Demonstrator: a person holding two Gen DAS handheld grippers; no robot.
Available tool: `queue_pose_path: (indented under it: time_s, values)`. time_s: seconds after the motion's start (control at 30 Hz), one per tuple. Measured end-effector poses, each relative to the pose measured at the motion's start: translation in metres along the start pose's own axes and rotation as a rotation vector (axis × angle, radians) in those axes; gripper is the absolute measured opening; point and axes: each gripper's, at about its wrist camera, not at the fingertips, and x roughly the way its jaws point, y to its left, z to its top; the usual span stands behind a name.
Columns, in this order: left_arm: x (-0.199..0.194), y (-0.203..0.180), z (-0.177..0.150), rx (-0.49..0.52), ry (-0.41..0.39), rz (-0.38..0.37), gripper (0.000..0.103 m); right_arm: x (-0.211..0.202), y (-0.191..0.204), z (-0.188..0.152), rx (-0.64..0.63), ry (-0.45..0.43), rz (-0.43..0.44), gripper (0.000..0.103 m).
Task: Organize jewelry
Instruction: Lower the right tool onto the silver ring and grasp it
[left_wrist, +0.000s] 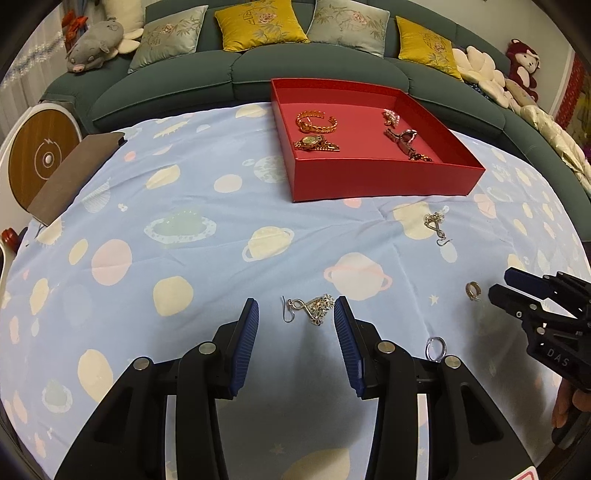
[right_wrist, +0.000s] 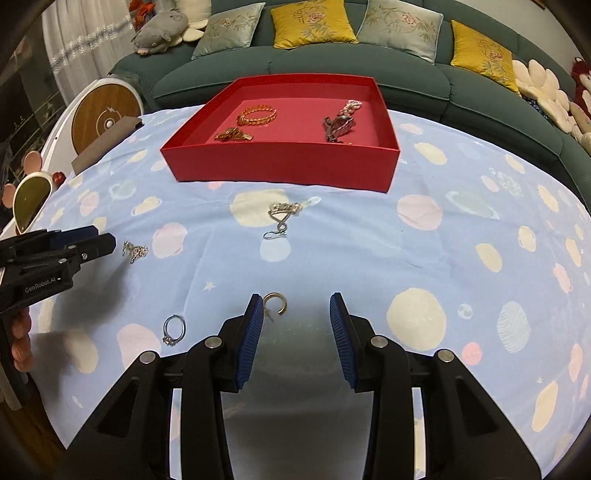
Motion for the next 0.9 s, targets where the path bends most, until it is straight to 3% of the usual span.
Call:
queue_pose_path:
  time_s: [0.17,0.3,0.47,0.9]
  values:
    - [0.003,-0.012,-0.006,0.035,0.018,-0.015,0.041,0.005,0.005,-0.001,-0.017,0.008,-0.001,0.036]
    - [0.008,-0.006,-0.006,0.014,0.029,0.006,0.049,0.005,0.001,0.001,-0.006,0.008,-0.005,0.036]
    - [0.019,0.008,-0.007,-0.047,0.063,-0.012,0.049,0.007,0.000,0.005,0.004,0.005,0.004,0.036]
    - [0.023,0.014,-0.010,-0.041,0.064,0.005,0.049,0.010,0.019,0.003,-0.036,0.018,0.064,0.036]
